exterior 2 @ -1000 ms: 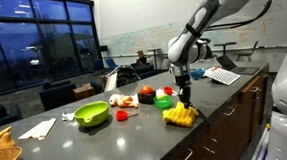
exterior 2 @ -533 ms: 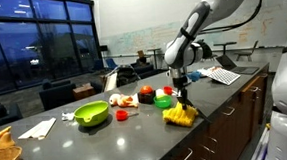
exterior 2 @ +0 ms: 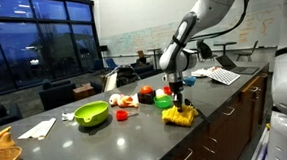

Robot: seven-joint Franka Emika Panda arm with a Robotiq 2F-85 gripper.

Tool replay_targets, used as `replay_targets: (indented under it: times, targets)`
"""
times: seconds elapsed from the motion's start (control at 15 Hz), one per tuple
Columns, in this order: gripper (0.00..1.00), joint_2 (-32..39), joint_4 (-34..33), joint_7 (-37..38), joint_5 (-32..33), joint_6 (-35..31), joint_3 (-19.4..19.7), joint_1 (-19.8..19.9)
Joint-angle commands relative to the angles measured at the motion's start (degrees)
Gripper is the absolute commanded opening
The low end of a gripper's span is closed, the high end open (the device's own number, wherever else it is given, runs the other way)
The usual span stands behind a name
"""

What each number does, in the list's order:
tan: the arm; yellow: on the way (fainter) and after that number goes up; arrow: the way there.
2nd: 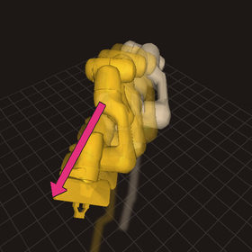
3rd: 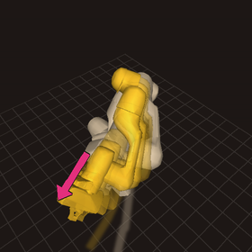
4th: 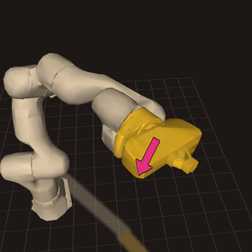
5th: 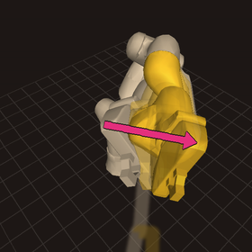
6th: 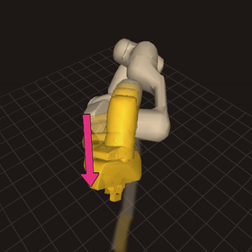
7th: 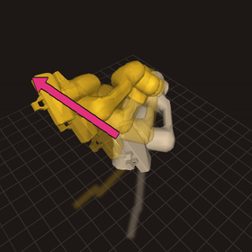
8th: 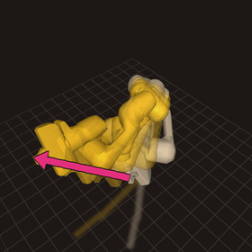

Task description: Use the yellow object to wipe the table

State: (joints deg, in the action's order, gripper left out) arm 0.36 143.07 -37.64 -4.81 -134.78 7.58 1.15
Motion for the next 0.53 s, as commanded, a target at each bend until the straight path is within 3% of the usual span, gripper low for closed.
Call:
replay_targets:
  times: [0.0,0.47]
  targets:
    - [0.0,4.2,-2.8,-4.4,-2.7,-1.8,-1.5,1.6]
    - [0.0,7.5,-9.0,-8.5,-4.0,-0.6,-3.6,2.7]
